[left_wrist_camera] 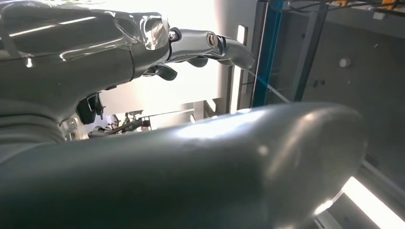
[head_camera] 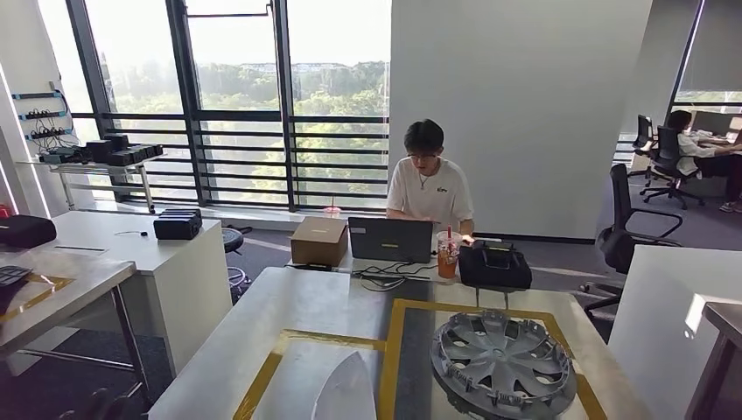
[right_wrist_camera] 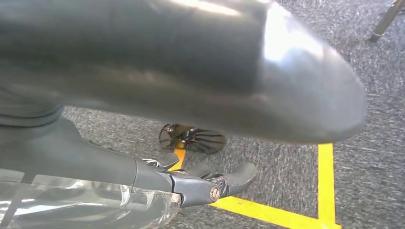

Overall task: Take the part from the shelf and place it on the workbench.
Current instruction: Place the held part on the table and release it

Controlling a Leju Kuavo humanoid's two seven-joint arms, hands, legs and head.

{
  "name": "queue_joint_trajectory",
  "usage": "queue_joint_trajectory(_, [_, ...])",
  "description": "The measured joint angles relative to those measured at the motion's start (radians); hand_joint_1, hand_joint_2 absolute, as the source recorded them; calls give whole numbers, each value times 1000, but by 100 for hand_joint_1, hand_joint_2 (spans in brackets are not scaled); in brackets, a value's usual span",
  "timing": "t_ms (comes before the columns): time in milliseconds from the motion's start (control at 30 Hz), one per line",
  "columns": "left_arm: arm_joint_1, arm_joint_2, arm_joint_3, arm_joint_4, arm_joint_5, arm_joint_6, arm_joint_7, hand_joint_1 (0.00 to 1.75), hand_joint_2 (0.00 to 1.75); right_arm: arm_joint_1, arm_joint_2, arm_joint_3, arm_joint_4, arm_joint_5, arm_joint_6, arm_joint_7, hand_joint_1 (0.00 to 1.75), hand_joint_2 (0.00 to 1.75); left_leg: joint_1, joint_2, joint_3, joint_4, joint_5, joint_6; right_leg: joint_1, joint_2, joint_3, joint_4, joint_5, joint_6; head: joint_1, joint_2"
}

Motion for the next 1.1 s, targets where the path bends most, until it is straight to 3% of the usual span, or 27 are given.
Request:
queue_joint_trajectory(100, [0, 1, -2, 0, -6, 1, -3, 0, 0, 1, -1, -1, 0, -4, 6, 4, 0, 0, 4, -1, -6, 2, 16, -20, 3, 2, -7, -20, 6, -25, 0, 0])
queue_joint_trajectory(133, [1, 2, -2, 0, -7, 1, -4, 0, 0, 1, -1, -2, 0, -6, 7, 5, 0, 0, 6, -3, -13, 10, 3, -27, 1, 0, -14, -20, 15, -34, -1, -1])
queue_joint_trajectory(200, [3, 5, -2, 0, -10, 2, -5, 0, 0, 1, 0, -4, 0, -12, 9, 6, 0, 0, 11, -7, -40, 80, -77, -39, -3, -4, -34, -22, 35, -49, -2, -1])
queue_joint_trajectory(267, [7, 8, -3, 0, -13, 4, -6, 0, 0, 2, 0, -5, 0, -23, 10, 13, 0, 0, 14, -7, -74, 210, -172, -48, 0, -6, -59, -20, 56, -54, -4, -1])
queue_joint_trajectory(300, [9, 10, -3, 0, -15, 4, -7, 0, 0, 2, 0, -6, 0, -30, 10, 17, 0, 0, 15, -7, -81, 266, -193, -50, 1, -6, -71, -19, 67, -53, -4, -1])
queue_joint_trajectory(333, [11, 11, -3, 0, -17, 5, -7, 0, 0, 2, 1, -6, 0, -37, 10, 23, 0, 0, 15, -7, -74, 294, -191, -50, 2, -6, -85, -17, 78, -52, -5, -1])
queue_joint_trajectory(367, [13, 13, -3, 0, -18, 7, -7, 0, 0, 2, 2, -7, 0, -42, 11, 28, 0, 0, 15, -7, -48, 285, -172, -49, 3, -6, -98, -16, 89, -50, -5, -1])
queue_joint_trajectory(400, [13, 14, -4, 0, -18, 8, -7, 0, 0, 3, 3, -7, 0, -47, 11, 32, 0, 0, 14, -8, -2, 237, -146, -45, 4, -5, -109, -14, 98, -48, -6, -1])
queue_joint_trajectory(467, [13, 15, -5, -3, -18, 10, -6, 0, 0, 4, 8, -7, 0, -57, 13, 39, 0, 0, 10, -8, 111, 84, -134, -31, 6, -4, -125, -12, 116, -41, -6, -1])
queue_joint_trajectory(500, [13, 16, -7, -5, -19, 11, -5, 0, 0, 4, 12, -8, 0, -62, 15, 42, 0, 0, 7, -8, 150, 26, -139, -24, 6, -3, -128, -13, 124, -36, -6, -1])
queue_joint_trajectory(533, [12, 16, -8, -7, -19, 12, -5, 0, 0, 5, 14, -8, -1, -66, 16, 45, 0, 0, 2, -8, 168, -7, -147, -17, 6, -4, -128, -15, 133, -29, -7, -1])
queue_joint_trajectory(600, [12, 17, -12, -10, -19, 13, -4, 0, 0, 7, 18, -8, -1, -72, 18, 49, 0, 0, -1, -7, 163, -22, -133, -4, 5, -4, -130, -22, 149, -16, -7, -1])
queue_joint_trajectory(633, [11, 17, -13, -10, -19, 14, -3, 0, 0, 7, 20, -8, -1, -73, 19, 51, 0, 0, 0, -6, 156, -29, -120, 4, 5, -4, -136, -18, 147, -13, -8, -1])
queue_joint_trajectory(700, [9, 17, -17, -11, -19, 14, -2, 0, 0, 10, 23, -9, -2, -74, 21, 52, 0, 0, 5, -3, 133, -43, -86, 17, 7, -2, -167, 40, 88, -19, -6, -1])
queue_joint_trajectory(767, [9, 16, -21, -11, -20, 14, -2, 0, 0, 11, 22, -9, -2, -72, 22, 51, 0, 0, 4, -1, 101, -44, -58, 22, 5, -2, -207, 171, -8, -27, -3, -1])
queue_joint_trajectory(800, [10, 16, -22, -11, -21, 15, -2, 0, 0, 11, 22, -8, -2, -70, 22, 48, 0, 0, 3, -1, 84, -43, -45, 21, 5, -2, -219, 234, -36, -23, -2, -1])
queue_joint_trajectory(833, [10, 17, -23, -11, -22, 17, -1, 0, 0, 11, 22, -8, -2, -67, 22, 42, 0, 0, 3, 0, 69, -42, -32, 20, 4, -2, -218, 274, -44, -16, -1, -1])
queue_joint_trajectory(867, [10, 17, -24, -11, -23, 19, -1, 0, 0, 11, 22, -8, -3, -64, 23, 34, 0, 0, 3, 0, 54, -41, -20, 18, 2, -3, -198, 277, -33, -6, 0, -1])
queue_joint_trajectory(900, [10, 17, -24, -11, -24, 21, -1, 0, 0, 11, 21, -7, -3, -61, 23, 27, 0, 0, 3, 1, 39, -39, -8, 16, 1, -3, -159, 241, -13, 3, 0, -1])
queue_joint_trajectory(933, [10, 17, -24, -11, -25, 21, -1, 0, 0, 11, 20, -7, -3, -59, 23, 20, 0, 0, 3, 0, 26, -35, 2, 12, 1, -3, -101, 171, 4, 8, 0, -1])
queue_joint_trajectory(1000, [10, 19, -24, -12, -24, 22, -1, 0, 0, 9, 18, -5, -3, -55, 24, 13, 0, 0, 1, 1, 6, -26, 19, 3, 3, -2, 9, 16, 4, 1, 0, 0])
queue_joint_trajectory(1033, [10, 19, -24, -13, -24, 22, -1, 0, 0, 8, 17, -4, -4, -54, 25, 11, 0, 0, 0, 2, 0, -23, 26, -3, 6, -1, 37, -31, -4, -7, 0, 0])
queue_joint_trajectory(1100, [9, 21, -24, -14, -24, 22, 0, 0, 0, 9, 18, -4, -4, -52, 25, 10, 0, 0, 2, 2, -4, -21, 40, -14, 8, 1, 33, -44, -3, -23, -2, 0])
